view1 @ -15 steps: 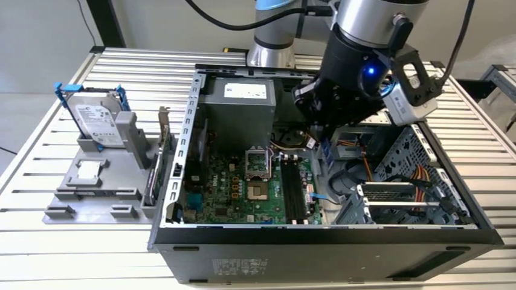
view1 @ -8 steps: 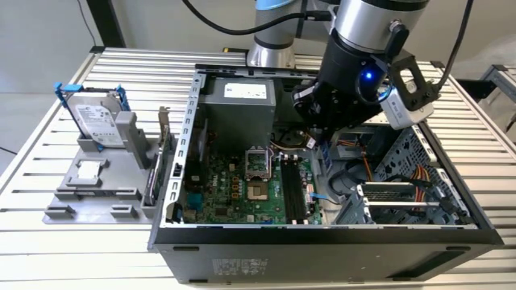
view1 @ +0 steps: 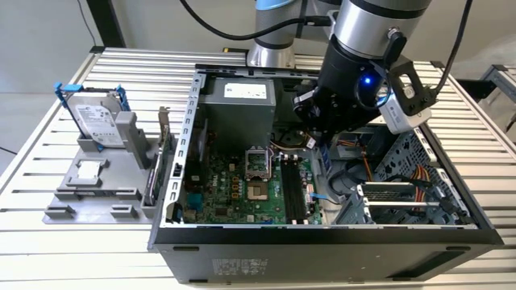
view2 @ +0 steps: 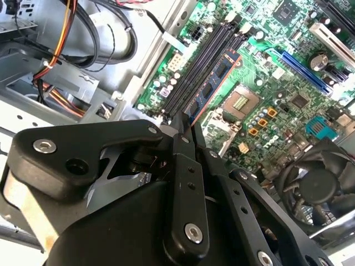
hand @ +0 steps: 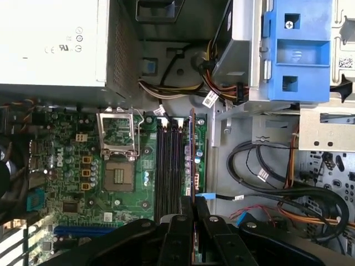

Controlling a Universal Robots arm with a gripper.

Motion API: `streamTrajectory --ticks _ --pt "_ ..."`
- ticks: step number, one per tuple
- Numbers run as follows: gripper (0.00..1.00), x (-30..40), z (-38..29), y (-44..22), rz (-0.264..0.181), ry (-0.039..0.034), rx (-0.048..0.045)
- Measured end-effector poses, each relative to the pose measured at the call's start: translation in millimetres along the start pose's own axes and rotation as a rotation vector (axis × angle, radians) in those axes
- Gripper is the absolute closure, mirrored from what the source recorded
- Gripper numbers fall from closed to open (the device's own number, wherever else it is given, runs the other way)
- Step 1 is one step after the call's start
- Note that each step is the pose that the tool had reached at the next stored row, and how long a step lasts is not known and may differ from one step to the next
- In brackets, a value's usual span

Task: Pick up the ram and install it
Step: 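Insert the ram into the slot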

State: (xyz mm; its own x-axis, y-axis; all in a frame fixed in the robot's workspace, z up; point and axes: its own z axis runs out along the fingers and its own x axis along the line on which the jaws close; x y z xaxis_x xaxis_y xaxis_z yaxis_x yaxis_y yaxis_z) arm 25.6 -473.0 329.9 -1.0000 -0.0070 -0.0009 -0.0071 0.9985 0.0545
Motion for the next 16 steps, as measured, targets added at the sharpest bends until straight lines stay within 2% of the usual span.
streamTrajectory --ticks 16 --pt "1.00 -0.8 10.7 -0.6 0.002 -0.0001 0.0001"
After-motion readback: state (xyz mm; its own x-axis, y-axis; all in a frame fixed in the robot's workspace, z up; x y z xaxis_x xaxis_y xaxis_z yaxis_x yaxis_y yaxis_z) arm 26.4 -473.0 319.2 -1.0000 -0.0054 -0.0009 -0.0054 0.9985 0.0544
